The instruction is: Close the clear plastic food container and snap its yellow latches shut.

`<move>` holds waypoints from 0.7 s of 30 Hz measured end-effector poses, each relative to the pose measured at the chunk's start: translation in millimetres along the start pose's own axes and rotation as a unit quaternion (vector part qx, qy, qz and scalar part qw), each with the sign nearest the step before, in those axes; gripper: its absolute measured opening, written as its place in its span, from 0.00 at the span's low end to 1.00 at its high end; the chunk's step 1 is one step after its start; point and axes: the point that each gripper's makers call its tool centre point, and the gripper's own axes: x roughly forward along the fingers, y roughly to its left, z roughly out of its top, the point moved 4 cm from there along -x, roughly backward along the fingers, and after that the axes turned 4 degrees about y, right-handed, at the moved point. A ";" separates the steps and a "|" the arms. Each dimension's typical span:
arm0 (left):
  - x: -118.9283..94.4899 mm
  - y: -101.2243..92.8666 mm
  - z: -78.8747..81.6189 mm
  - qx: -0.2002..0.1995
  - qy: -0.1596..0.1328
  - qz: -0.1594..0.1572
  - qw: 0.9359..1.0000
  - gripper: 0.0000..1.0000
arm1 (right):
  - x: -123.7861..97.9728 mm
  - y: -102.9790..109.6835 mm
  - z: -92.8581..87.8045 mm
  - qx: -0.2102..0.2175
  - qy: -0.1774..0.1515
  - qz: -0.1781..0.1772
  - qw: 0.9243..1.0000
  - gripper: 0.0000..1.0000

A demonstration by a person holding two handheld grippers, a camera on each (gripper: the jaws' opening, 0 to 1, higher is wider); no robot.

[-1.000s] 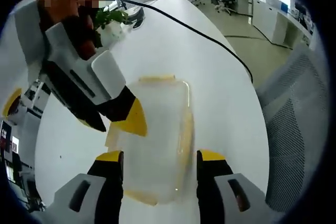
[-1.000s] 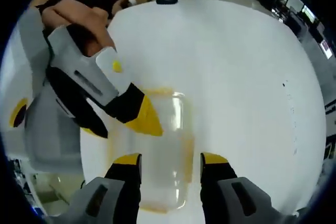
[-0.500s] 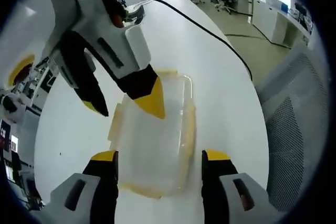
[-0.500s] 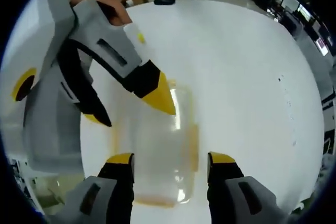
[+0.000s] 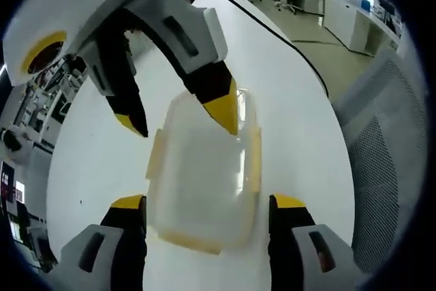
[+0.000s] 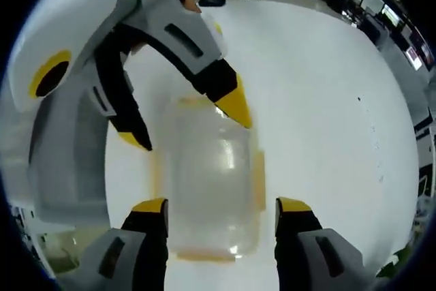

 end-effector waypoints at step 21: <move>8.3 14.4 -2.8 0.017 0.008 -0.012 1.000 0.82 | 1.8 15.0 -21.6 0.009 0.009 -0.014 1.000 0.71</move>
